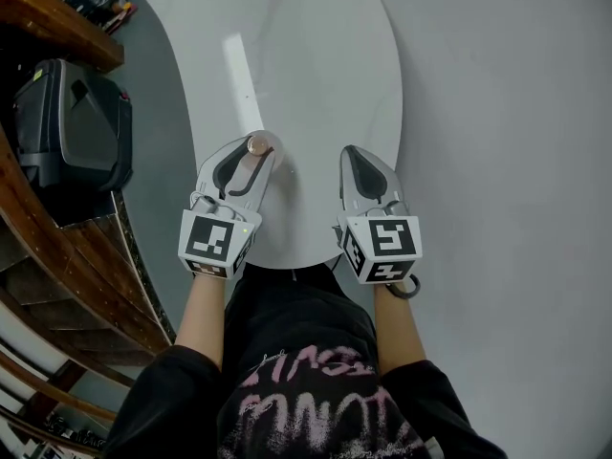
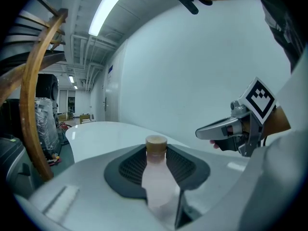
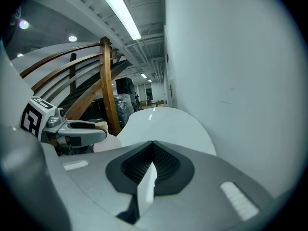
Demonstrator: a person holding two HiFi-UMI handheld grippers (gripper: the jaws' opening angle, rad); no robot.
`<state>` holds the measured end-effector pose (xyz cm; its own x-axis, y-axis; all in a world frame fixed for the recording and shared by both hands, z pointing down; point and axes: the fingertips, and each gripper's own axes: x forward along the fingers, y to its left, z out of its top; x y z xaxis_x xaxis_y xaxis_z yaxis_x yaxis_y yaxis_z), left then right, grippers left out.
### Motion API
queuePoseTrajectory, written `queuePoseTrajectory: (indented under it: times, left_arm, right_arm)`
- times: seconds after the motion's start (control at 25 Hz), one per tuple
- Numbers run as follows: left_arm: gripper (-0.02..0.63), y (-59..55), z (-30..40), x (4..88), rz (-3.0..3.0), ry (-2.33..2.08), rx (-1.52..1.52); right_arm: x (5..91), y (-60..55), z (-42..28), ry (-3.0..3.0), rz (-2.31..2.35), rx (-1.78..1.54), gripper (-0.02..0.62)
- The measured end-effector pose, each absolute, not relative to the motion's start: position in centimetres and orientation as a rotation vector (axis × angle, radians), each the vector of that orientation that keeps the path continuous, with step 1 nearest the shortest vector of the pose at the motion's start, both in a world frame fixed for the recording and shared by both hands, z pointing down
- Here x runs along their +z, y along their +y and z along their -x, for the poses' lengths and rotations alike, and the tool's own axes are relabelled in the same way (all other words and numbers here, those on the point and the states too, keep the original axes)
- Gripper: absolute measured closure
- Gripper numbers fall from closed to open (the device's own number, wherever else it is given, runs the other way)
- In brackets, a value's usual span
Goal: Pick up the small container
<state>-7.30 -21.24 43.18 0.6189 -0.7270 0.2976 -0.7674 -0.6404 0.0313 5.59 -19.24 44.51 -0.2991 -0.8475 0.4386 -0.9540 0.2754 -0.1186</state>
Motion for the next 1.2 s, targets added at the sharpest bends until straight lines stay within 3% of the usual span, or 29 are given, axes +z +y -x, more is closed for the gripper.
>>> queuePoseTrajectory:
  times: [1.2]
  left_arm:
    - [0.480, -17.5, 8.8, 37.0, -2.671, -1.430, 0.319]
  right_arm:
    - [37.8, -16.8, -4.9, -2.434, -1.634, 0.346, 0.584]
